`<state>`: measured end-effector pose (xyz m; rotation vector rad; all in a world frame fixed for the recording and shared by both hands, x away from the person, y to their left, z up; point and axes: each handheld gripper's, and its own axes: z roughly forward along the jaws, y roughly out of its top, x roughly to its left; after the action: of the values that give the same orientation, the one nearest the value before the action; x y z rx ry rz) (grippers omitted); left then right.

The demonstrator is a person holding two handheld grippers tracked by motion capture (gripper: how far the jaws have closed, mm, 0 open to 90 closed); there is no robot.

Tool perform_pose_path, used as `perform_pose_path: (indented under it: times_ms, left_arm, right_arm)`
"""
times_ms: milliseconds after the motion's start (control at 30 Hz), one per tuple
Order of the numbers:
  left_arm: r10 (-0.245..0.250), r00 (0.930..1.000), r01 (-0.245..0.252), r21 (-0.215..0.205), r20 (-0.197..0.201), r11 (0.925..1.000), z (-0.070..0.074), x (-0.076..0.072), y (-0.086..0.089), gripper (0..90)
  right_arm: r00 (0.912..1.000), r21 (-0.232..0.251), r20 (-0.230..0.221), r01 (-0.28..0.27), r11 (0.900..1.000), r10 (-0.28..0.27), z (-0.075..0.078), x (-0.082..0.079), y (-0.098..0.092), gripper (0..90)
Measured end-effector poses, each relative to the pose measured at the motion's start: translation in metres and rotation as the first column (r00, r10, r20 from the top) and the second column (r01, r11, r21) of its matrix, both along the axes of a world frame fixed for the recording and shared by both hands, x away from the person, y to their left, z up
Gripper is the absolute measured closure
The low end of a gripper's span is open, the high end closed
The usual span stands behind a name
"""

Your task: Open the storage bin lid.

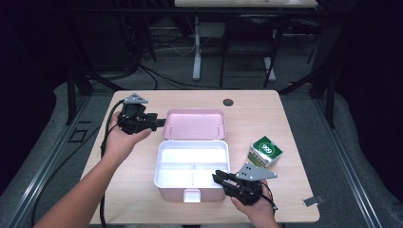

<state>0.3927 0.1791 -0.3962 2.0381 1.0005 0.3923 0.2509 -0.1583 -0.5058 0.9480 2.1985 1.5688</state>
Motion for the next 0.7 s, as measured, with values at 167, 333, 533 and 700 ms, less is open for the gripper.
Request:
perform_pose_path:
  times_ms: [167,333,533,700]
  left_arm:
    - [-0.024,0.9997,0.024,0.028,0.002,0.9993,-0.001,-0.004,0.000,56.1]
    - [-0.053,0.9986,0.053,0.058,0.002,0.9969,0.003,-0.007,-0.002,56.1]
    - [-0.102,0.9947,0.103,0.106,-0.019,0.9891,0.013,-0.012,-0.008,57.7]
    - [-0.172,0.9846,0.175,0.174,-0.030,0.9692,0.019,-0.016,-0.015,59.2]
  right_arm:
    - [1.0000,0.002,0.002,0.000,1.000,0.000,0.000,0.000,0.000,77.5]
    - [1.0000,0.001,0.004,0.006,1.000,-0.006,0.000,-0.001,0.001,77.4]
    - [1.0000,0.002,0.003,0.009,1.000,-0.009,0.000,-0.001,0.001,75.1]
    - [0.9998,-0.002,0.009,0.018,1.000,-0.018,0.006,-0.006,0.003,69.0]
